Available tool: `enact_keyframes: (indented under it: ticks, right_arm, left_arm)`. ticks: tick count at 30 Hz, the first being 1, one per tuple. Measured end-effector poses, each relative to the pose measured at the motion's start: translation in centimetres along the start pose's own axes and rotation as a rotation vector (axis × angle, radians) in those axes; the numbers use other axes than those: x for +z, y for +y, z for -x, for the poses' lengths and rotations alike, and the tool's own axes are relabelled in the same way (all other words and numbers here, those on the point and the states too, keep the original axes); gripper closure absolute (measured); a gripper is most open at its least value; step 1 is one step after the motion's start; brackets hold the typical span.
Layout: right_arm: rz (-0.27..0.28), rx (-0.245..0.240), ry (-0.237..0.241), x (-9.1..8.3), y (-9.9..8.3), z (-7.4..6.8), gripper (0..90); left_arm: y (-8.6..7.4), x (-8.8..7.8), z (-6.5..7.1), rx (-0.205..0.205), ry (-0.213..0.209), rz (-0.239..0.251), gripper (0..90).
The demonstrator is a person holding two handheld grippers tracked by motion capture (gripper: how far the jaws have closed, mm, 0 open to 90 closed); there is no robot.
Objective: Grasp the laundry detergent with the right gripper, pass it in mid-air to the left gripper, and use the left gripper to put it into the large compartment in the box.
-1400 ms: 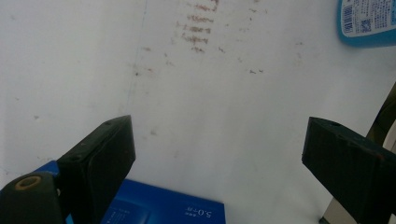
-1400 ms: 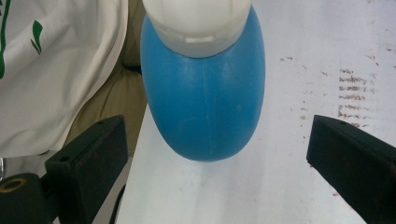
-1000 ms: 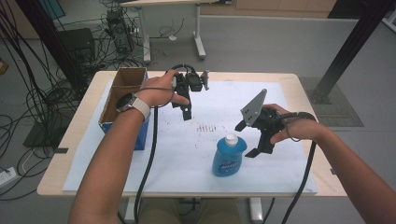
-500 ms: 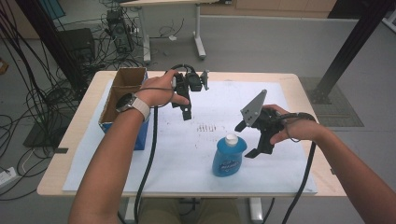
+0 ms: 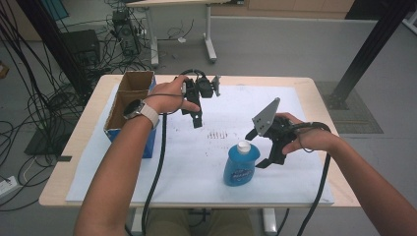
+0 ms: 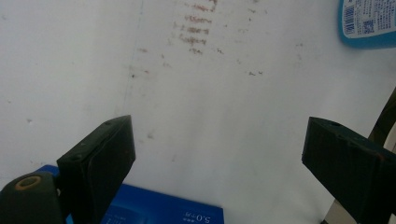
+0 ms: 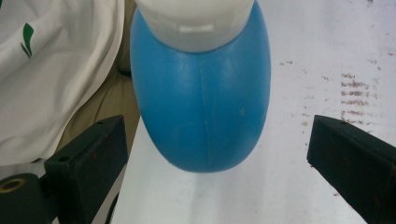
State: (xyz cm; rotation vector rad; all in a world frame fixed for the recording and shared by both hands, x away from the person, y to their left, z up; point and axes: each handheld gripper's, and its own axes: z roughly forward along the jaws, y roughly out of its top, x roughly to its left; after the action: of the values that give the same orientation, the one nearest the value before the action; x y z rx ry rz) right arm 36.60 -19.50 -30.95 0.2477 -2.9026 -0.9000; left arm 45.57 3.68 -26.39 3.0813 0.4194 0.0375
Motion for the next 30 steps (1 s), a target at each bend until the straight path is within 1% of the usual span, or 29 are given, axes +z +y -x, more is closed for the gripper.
enact_keyframes:
  ticks: [5,6,11,15,16,17,21,22,27,30]
  right_arm:
    - [0.009,-0.008,0.003,0.3,0.0,0.0,5.2]
    - [0.011,-0.007,0.009,0.7,-0.2,0.0,5.3]
    - [0.013,-0.009,0.017,1.3,-0.5,0.0,5.4]
    - [0.042,-0.024,0.017,1.6,-0.5,0.0,6.0]
    - [0.041,-0.014,0.021,1.7,-0.6,-0.1,6.0]
    - [0.046,-0.022,0.021,1.9,-0.7,0.0,6.0]
    - [0.049,-0.02,0.024,2.4,-1.0,0.0,6.1]
    - [0.061,-0.018,0.027,2.5,-1.1,0.0,6.3]
    - [0.076,-0.012,0.024,2.7,-1.3,0.0,6.5]
    - [0.078,-0.013,0.029,2.9,-1.4,0.0,7.3]
  left_arm:
    - [-0.1,0.2,0.0,-0.001,-0.003,0.001,10.0]
    - [-0.1,0.3,0.0,-0.002,-0.004,-0.001,10.0]
    - [-0.1,0.6,0.0,-0.003,-0.008,0.002,9.9]
    - [0.0,0.7,-0.1,0.0,-0.009,0.002,9.9]
    - [0.0,0.7,-0.1,-0.003,-0.01,0.002,10.0]
    - [0.0,0.7,-0.1,-0.003,-0.01,0.003,9.9]
    - [0.0,0.9,-0.2,-0.003,-0.012,0.001,10.0]
    - [0.0,1.0,-0.2,-0.006,-0.014,0.001,9.9]
    - [-0.1,1.2,-0.2,-0.005,-0.017,0.0,10.0]
    - [-0.2,1.4,-0.1,-0.009,-0.022,-0.004,10.0]
